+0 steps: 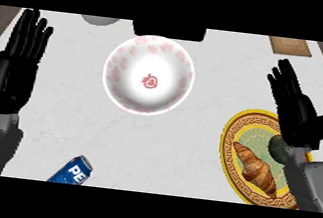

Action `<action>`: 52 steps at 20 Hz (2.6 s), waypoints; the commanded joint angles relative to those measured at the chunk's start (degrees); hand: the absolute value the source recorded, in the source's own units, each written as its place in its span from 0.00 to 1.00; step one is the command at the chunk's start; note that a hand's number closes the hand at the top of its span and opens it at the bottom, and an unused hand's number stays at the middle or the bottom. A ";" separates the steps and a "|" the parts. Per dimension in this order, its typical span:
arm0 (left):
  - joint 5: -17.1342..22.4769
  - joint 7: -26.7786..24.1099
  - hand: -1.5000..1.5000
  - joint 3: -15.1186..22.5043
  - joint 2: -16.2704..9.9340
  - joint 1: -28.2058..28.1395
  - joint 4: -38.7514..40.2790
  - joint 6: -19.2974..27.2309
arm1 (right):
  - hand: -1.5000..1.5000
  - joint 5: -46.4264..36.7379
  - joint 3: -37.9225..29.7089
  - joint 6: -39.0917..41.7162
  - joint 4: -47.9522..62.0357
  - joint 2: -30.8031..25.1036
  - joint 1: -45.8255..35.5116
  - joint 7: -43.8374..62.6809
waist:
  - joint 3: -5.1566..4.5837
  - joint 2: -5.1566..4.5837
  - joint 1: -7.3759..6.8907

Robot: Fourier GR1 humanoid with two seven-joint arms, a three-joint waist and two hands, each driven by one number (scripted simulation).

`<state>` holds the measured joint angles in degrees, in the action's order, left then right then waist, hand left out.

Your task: Pick the squash from the plate and place it in the bowl

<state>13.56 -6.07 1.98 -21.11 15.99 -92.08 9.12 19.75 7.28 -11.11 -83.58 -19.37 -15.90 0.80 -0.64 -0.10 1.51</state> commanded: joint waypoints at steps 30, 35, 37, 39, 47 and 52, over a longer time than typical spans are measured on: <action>-7.75 8.52 0.50 10.06 9.73 -7.31 4.76 3.92 | 0.00 -56.24 -3.59 -31.17 -30.92 2.58 33.93 26.49 | 0.45 0.04 -1.48; -8.38 9.45 0.50 9.55 11.09 -4.57 7.58 4.31 | 0.00 -57.67 -5.02 -21.07 -29.83 2.03 28.61 39.67 | 0.53 -0.08 -1.43; -6.57 6.78 0.50 8.79 8.74 -9.74 4.50 0.92 | 0.00 -59.58 -3.55 -18.64 -30.32 3.17 28.70 43.95 | 0.53 0.07 -1.84; -7.43 9.88 0.50 8.09 8.89 -6.51 4.17 1.90 | 0.00 -60.21 -3.13 -15.46 -30.62 3.59 27.02 47.94 | 0.58 0.08 -1.58; -9.38 11.16 0.50 5.79 10.98 -6.85 3.52 0.43 | 0.00 -53.75 -7.13 -12.82 -23.55 5.26 24.23 39.24 | 0.65 0.11 -1.43; -11.70 8.04 0.50 6.34 13.77 -7.57 6.14 0.94 | 0.00 -54.13 -4.66 -16.89 -26.97 9.94 32.03 32.42 | 0.65 0.14 -1.23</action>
<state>2.94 3.27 8.79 -8.60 8.53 -87.07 10.27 -36.34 2.47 -26.30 -110.44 -11.74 13.06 38.57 -0.01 0.03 0.19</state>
